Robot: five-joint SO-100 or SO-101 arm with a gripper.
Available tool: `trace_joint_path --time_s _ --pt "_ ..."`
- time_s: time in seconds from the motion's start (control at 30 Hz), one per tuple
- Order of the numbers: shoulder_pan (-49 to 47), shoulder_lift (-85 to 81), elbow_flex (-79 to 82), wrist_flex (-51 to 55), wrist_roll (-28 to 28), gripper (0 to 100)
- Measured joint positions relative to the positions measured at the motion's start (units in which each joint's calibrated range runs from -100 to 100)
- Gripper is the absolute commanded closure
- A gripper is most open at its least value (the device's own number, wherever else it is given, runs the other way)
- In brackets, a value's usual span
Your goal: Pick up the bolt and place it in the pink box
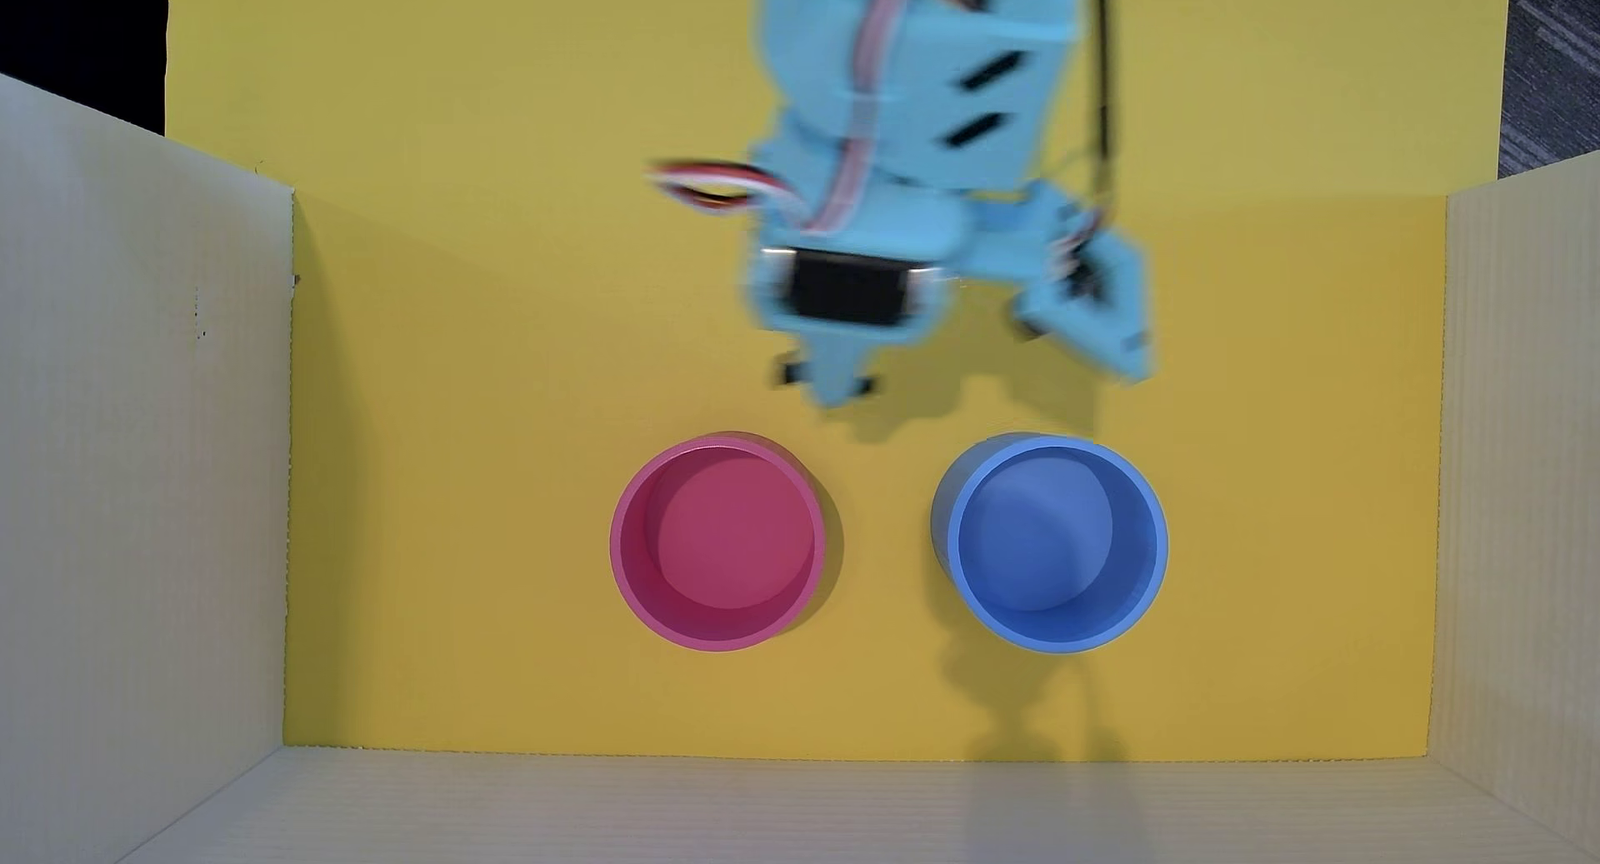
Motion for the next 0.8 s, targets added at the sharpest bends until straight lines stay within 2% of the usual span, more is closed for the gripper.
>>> trace_joint_path --time_s 0.4,0.67,0.73,0.8 --pt "2.8 15.5 -18.3 0.6 -0.1 99" --pt "2.7 28.8 -35.5 7.4 -0.1 98" --pt "2.7 30.4 -38.7 9.3 -0.3 95" --pt "2.7 30.9 -40.8 10.9 -0.5 88"
